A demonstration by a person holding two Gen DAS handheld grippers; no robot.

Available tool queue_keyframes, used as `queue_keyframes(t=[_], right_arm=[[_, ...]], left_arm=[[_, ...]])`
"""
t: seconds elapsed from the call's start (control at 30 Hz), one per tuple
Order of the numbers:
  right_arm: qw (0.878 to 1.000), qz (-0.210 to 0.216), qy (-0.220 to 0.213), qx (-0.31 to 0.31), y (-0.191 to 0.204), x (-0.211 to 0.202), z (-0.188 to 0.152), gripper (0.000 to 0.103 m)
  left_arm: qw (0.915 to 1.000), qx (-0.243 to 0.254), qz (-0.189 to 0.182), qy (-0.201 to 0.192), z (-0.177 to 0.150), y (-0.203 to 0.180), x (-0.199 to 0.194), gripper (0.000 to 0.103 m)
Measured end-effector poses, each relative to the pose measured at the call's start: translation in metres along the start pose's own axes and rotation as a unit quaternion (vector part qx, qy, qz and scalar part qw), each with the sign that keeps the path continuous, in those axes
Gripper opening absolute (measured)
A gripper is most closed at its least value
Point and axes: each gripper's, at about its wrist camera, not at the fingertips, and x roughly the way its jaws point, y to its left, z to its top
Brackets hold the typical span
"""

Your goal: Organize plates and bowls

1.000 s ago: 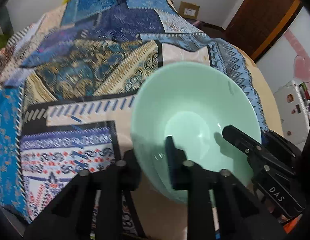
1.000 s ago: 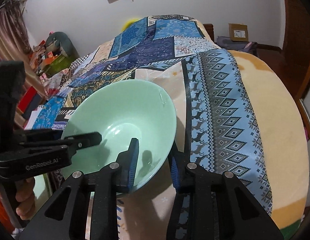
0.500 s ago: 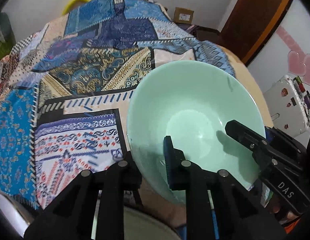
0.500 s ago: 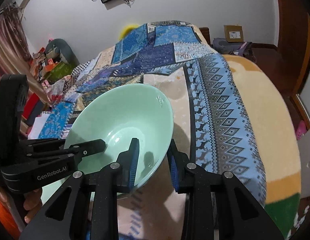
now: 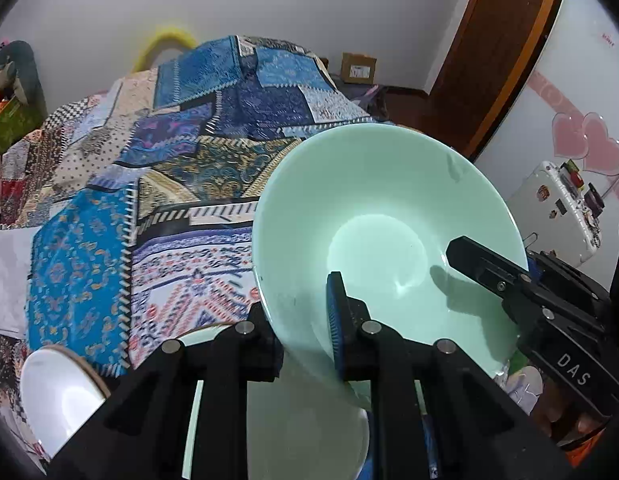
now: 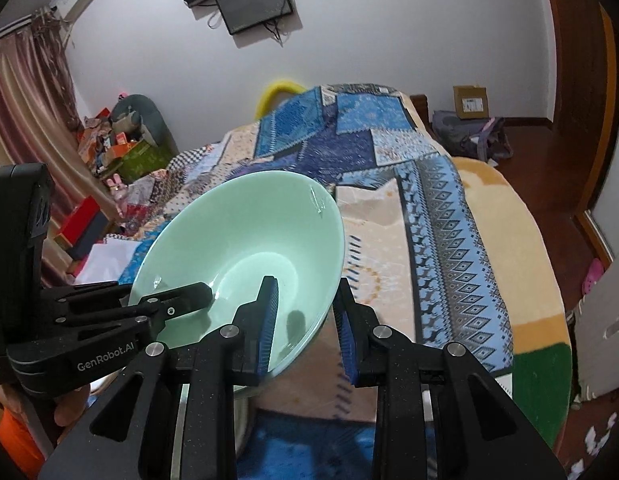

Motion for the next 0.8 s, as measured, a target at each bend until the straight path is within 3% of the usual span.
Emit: queue_keyframes(t=[0.4,0.8], right_arm=[[0.999,0.023,-0.010,-0.026,0.061,-0.003,-0.010,0.026],[0.997,0.061,0.003,-0.050,0.124,0.011,-0.029,0.026]], left_arm=[[0.9990,-0.029,0.013,-0.032,-0.030,0.049,-0.064,0.018],[0.9962,-0.061,0.046,-0.043,-0.071,0.109,-0.102,0.018]])
